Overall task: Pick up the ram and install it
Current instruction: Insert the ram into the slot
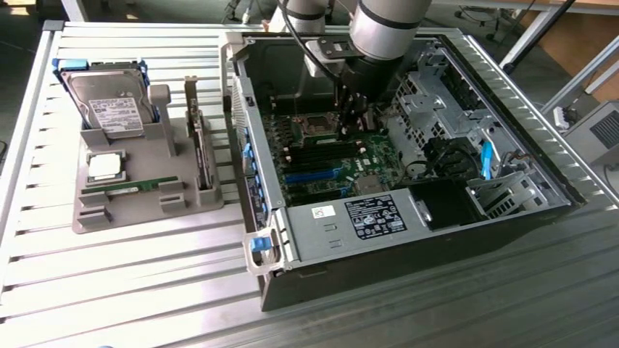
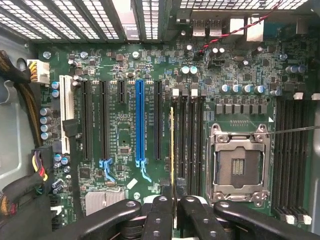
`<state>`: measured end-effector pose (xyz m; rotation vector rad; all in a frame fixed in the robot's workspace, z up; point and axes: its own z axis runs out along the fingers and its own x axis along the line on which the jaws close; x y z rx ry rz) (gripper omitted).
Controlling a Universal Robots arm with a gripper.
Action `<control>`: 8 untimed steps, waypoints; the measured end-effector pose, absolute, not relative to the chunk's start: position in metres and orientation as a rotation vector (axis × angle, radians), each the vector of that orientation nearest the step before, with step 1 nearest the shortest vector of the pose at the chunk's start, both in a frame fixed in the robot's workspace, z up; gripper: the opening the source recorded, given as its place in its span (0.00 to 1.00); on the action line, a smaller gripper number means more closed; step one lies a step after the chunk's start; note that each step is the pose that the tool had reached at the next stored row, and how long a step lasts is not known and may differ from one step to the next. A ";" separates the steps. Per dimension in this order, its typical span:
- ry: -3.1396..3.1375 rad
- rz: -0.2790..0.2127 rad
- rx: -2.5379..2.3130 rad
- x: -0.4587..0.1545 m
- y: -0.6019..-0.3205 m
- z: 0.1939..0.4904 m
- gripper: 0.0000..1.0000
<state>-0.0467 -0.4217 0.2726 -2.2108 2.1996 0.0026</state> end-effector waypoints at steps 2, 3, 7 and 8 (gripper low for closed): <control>2.200 0.003 -2.211 -0.048 -0.422 0.270 0.11; 2.200 0.003 -2.211 -0.050 -0.422 0.268 0.11; 2.200 0.003 -2.211 -0.052 -0.422 0.263 0.11; 2.199 0.003 -2.211 -0.052 -0.422 0.261 0.11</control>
